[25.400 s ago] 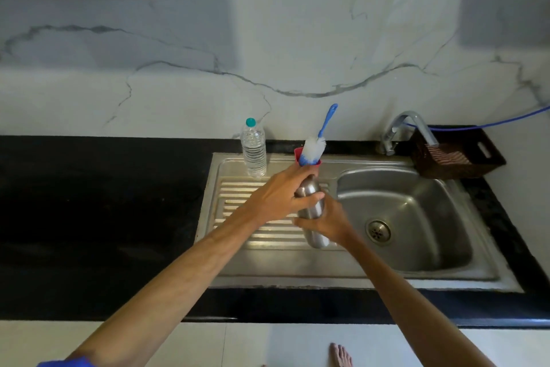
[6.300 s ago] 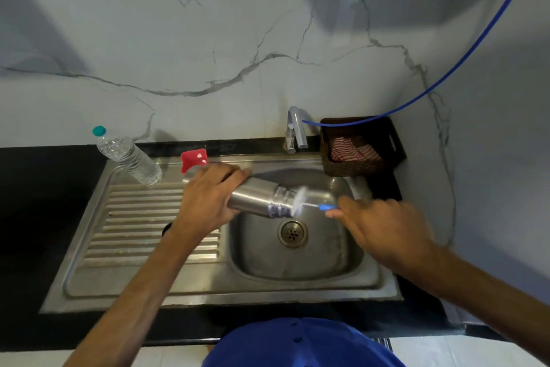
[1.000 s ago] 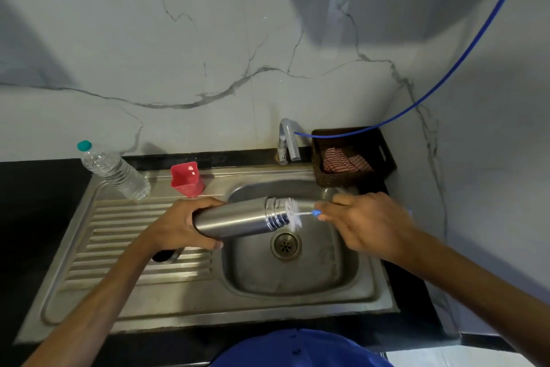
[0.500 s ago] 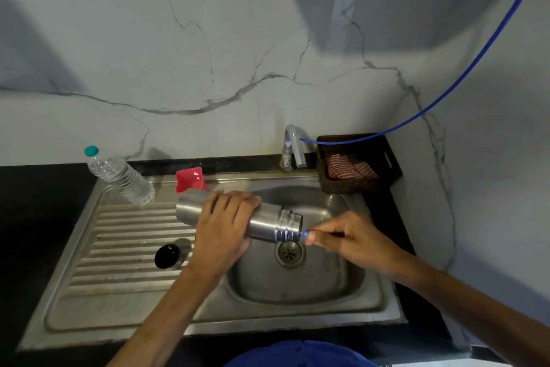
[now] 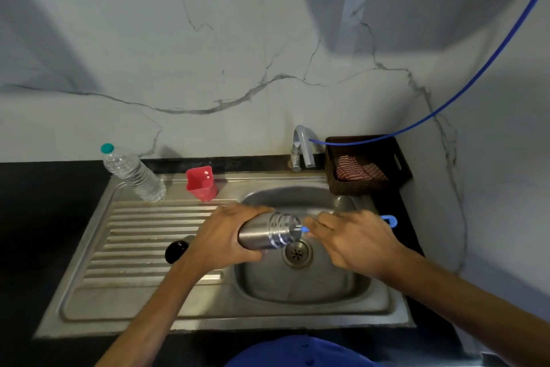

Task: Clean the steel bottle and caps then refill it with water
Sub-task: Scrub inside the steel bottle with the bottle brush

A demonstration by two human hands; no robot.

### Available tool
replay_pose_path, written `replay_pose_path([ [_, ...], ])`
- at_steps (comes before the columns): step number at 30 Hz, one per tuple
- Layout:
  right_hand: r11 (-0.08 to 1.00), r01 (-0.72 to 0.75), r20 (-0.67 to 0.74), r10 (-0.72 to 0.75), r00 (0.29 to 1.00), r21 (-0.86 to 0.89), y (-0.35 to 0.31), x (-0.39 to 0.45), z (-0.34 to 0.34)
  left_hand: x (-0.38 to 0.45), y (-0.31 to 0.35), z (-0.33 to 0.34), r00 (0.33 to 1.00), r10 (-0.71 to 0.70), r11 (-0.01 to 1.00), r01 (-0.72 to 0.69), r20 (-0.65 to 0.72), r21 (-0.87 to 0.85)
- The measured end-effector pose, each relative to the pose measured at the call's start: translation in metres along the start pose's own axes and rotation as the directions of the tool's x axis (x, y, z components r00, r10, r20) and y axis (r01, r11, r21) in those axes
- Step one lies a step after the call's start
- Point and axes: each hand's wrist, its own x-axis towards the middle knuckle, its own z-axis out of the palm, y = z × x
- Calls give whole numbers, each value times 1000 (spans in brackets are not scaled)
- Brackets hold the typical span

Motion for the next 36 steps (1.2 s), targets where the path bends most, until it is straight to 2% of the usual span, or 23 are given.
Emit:
replay_pose_path([
  [1,983,-136,-3,138,990,122,0,-1,2,-6,-2,4,988,-1,997,14,-153,82],
  [2,914,-267,24,273,962,306,0,2,0,-11,0,10,955,-5,988,50,-297,144],
  [3,753,-387,136,375,917,532,-1,4,1,-14,4,18,914,9,975,82,-405,207],
  [4,510,-475,280,413,867,717,-3,7,2,-13,8,25,885,35,955,106,-463,276],
  [5,324,-522,389,393,833,789,-5,9,6,-9,10,30,869,65,932,123,-491,342],
  [6,269,-526,418,370,830,807,-8,9,10,-3,10,29,870,96,913,117,-484,391],
  [7,319,-506,395,353,848,801,-11,8,9,3,5,23,887,132,897,83,-441,435],
  [8,490,-450,317,332,888,747,-7,3,8,8,-4,13,918,149,888,39,-368,458],
  [9,724,-354,191,300,935,593,1,-2,6,11,-14,1,950,131,894,10,-282,449],
  [10,900,-236,47,235,971,367,12,-7,3,13,-23,-12,978,70,912,17,-196,410],
  [11,975,-145,-66,158,985,168,22,-11,-1,13,-28,-24,991,9,929,40,-130,369],
  [12,995,-90,-113,95,989,47,27,-13,-4,14,-29,-33,996,-30,939,56,-82,339],
  [15,994,22,-182,-42,982,-111,15,2,4,31,-7,-38,999,-26,953,12,41,302],
  [17,986,74,-136,-95,986,-152,5,10,11,41,7,-30,990,-3,958,-37,139,283],
  [20,991,84,-86,-93,992,-100,12,-2,7,28,-16,-28,956,-95,990,61,278,129],
  [23,997,-14,-143,4,990,-72,26,-22,1,14,-38,-34,969,-163,986,151,187,74],
  [26,984,-177,-101,175,979,-14,28,-2,-4,29,-16,-18,990,-123,991,118,74,68],
  [30,999,-11,70,15,997,-47,9,17,-4,32,-7,-1,988,-89,996,86,125,26],
  [32,997,-77,33,76,997,27,22,4,-13,20,-27,-11,986,-134,990,128,101,61],
  [34,981,-162,-32,167,985,109,41,-12,-23,8,-45,-21,981,-194,979,192,18,60],
  [36,978,-177,-5,178,984,110,51,-16,-33,-3,-51,-23,976,-217,975,218,-26,46],
])
